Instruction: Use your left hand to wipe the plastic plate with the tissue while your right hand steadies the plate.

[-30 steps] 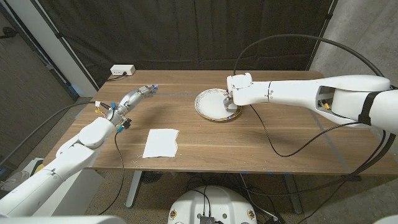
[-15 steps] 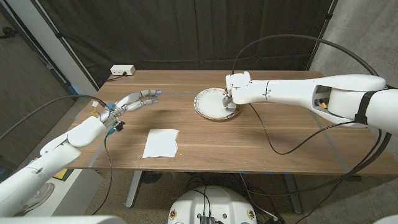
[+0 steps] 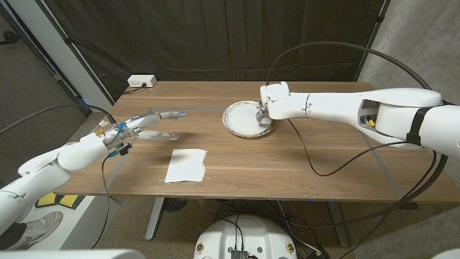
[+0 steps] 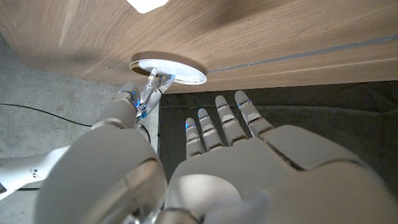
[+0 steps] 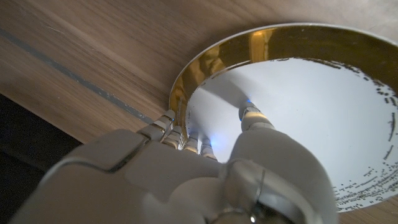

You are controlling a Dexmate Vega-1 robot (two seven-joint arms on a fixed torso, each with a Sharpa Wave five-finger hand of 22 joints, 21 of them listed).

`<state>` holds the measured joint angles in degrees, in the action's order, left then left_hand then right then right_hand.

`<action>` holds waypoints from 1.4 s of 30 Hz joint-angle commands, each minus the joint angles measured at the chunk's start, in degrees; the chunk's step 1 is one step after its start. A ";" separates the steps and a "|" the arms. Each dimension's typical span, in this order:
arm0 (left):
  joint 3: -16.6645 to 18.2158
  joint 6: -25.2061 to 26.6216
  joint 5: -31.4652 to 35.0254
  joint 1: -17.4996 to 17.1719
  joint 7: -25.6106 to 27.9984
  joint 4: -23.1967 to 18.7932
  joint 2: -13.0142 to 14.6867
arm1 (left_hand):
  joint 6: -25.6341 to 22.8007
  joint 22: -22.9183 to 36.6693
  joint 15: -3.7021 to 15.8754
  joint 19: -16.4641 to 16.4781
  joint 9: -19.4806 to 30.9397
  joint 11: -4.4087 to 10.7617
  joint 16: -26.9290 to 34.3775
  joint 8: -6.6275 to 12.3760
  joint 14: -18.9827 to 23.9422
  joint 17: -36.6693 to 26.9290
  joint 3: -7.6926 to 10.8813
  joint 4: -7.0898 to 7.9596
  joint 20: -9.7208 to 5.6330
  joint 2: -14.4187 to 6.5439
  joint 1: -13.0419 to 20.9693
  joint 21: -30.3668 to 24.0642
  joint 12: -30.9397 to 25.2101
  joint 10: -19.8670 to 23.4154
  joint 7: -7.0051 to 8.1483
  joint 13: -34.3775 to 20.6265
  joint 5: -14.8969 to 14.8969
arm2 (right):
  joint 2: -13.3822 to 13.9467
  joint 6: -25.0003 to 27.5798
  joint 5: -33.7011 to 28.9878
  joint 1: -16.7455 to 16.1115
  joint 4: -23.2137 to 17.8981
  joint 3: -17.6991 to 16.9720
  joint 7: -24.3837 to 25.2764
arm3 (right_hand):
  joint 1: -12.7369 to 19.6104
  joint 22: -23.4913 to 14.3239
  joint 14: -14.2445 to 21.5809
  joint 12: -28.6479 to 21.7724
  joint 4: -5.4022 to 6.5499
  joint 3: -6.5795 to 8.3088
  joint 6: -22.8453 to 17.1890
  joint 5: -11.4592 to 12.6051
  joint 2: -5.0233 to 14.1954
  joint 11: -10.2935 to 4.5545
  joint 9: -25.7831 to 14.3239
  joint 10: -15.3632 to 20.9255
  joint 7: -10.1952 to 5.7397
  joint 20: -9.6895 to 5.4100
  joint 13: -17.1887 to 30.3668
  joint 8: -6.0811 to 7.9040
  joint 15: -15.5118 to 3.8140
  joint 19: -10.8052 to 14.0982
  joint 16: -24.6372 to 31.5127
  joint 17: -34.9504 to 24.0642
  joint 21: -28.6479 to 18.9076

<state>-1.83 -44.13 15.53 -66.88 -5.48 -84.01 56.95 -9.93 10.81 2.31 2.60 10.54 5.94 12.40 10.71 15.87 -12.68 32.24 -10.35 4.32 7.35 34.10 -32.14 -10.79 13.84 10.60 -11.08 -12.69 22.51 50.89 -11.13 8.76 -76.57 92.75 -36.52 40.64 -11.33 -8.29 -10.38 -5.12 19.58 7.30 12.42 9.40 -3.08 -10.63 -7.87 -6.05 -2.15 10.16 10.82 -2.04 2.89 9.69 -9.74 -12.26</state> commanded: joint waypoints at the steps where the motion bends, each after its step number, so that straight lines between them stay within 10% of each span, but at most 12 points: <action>1: 5.15 -2.59 8.81 -3.26 -3.65 -3.23 1.41 | -0.33 0.32 2.00 -0.48 0.33 -0.22 -0.10 0.36 -0.57 -0.45 -0.28 0.34 0.21 0.51 1.50 0.47 -0.06 -0.41 0.68 -0.25 -0.53 | -1.39 -3.44 -1.57 -1.16 3.28 -1.68 -0.75 | -0.59 -0.20 -0.75 -0.01 0.08 -0.36 0.64 0.07 0.26 -0.03 -0.23 -0.60 -0.01 -3.75 0.15 0.02 -0.38 -0.38 0.17 -0.14 0.05; 22: 6.99 -5.18 25.24 -3.92 -4.49 -7.62 -0.71 | -8.28 0.49 2.93 -0.83 0.48 2.19 0.97 2.99 -0.42 -1.49 -2.00 0.96 -0.30 1.93 5.95 1.34 -2.74 5.85 -0.96 -0.48 -2.00 | -0.67 -4.87 -3.44 -2.92 3.26 -4.48 -1.43 | -1.48 -0.25 -1.16 -0.24 0.86 -1.01 0.93 0.03 0.54 -0.23 -0.25 -1.18 -0.12 -3.82 0.16 0.23 -0.35 -0.78 0.38 -0.17 -0.07; 42: 3.91 -2.13 44.12 -6.12 16.48 -9.54 1.47 | -0.35 0.64 3.14 -1.47 0.47 2.00 0.82 -0.05 -2.24 -2.54 -4.74 2.42 -0.65 1.84 6.36 2.12 -0.13 -1.40 -1.51 -0.43 -2.77 | -0.99 -6.25 -4.23 -3.45 3.81 -5.64 -2.63 | -1.86 -0.28 -1.16 -0.53 1.26 -1.34 0.77 0.10 0.72 -0.17 -0.24 -1.00 0.03 -4.02 0.15 0.47 -0.47 -0.93 0.52 -0.14 -0.23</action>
<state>4.67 -48.88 51.60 -72.03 0.32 -93.05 56.65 -10.83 11.35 2.34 1.30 10.81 7.89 13.24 10.71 13.99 -15.05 27.90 -8.07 3.57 9.46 40.86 -30.08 -11.01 13.14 9.10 -11.34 -15.06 21.73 45.50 -14.99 5.54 -73.13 87.67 -38.46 39.37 -11.30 -8.89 -10.61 -3.94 18.41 7.92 12.43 10.23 -3.20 -10.78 -8.60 -5.84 -1.96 10.12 11.04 -2.05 2.26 9.97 -9.73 -12.10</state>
